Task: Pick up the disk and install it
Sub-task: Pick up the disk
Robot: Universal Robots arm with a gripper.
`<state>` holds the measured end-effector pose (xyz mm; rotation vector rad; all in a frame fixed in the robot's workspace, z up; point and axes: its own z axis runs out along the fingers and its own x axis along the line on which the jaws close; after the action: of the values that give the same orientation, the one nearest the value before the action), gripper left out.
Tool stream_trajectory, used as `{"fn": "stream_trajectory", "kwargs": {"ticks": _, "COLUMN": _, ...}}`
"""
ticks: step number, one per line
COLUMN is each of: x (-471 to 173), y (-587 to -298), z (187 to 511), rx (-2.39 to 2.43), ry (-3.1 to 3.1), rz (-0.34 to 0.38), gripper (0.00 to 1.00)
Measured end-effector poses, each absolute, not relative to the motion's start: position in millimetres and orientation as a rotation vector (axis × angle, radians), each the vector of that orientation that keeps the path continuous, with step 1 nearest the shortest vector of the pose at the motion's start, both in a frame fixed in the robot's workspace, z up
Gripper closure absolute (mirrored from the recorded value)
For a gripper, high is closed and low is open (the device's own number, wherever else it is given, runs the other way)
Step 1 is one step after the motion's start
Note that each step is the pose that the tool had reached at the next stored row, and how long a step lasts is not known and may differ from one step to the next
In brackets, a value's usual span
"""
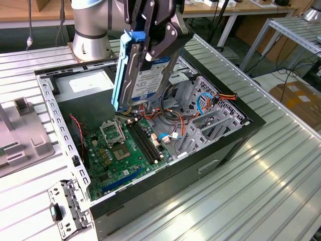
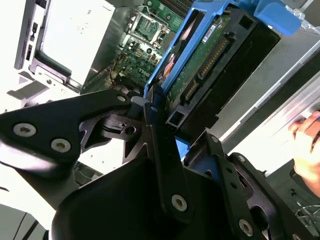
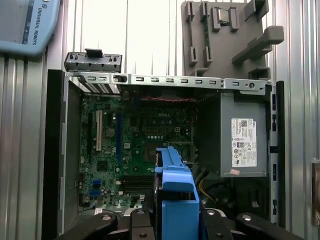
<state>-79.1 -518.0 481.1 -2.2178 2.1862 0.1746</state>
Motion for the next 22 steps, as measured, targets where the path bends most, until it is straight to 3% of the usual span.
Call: {"fn": "stream_trajectory", "kwargs": {"ticks": 22, "x": -72, "y": -553, "z": 480, "rx": -2.218, "ry": 2.188, "rz": 0.178, "gripper": 0.63}}
